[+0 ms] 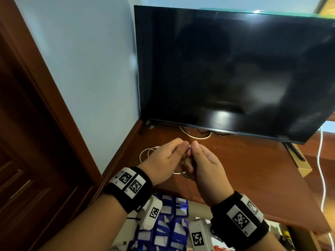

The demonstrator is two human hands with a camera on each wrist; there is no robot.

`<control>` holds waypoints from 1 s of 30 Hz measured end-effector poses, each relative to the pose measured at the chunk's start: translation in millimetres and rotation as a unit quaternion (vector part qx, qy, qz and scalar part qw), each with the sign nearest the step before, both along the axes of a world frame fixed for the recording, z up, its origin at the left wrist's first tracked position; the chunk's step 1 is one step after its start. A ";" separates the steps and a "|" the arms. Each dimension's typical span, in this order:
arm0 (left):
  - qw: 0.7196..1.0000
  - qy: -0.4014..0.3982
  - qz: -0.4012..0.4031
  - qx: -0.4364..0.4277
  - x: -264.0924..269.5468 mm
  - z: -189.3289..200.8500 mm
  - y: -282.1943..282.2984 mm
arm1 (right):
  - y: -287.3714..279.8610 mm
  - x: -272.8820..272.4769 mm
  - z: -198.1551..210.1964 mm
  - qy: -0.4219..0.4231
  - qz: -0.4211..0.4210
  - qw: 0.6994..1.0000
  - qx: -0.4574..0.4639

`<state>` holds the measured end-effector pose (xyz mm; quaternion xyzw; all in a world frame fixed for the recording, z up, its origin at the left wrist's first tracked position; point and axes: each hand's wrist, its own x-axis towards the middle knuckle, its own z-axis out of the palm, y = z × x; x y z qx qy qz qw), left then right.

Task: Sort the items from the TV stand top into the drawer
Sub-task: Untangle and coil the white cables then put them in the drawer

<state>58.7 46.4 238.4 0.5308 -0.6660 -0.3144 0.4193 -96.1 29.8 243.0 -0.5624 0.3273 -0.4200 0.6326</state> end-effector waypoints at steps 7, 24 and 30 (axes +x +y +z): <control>0.999 0.023 0.008 -0.039 -22.7 -7.3 1.0 | 2.2 -23.9 -0.4 -0.088 0.033 0.995 0.039; 0.991 0.081 0.074 0.082 -29.2 -7.5 8.7 | -4.3 -48.0 -10.0 -0.114 -0.046 0.987 0.107; 0.994 0.015 0.093 0.051 -27.0 4.0 28.0 | -8.8 -52.8 -7.9 -0.141 -0.047 0.983 0.108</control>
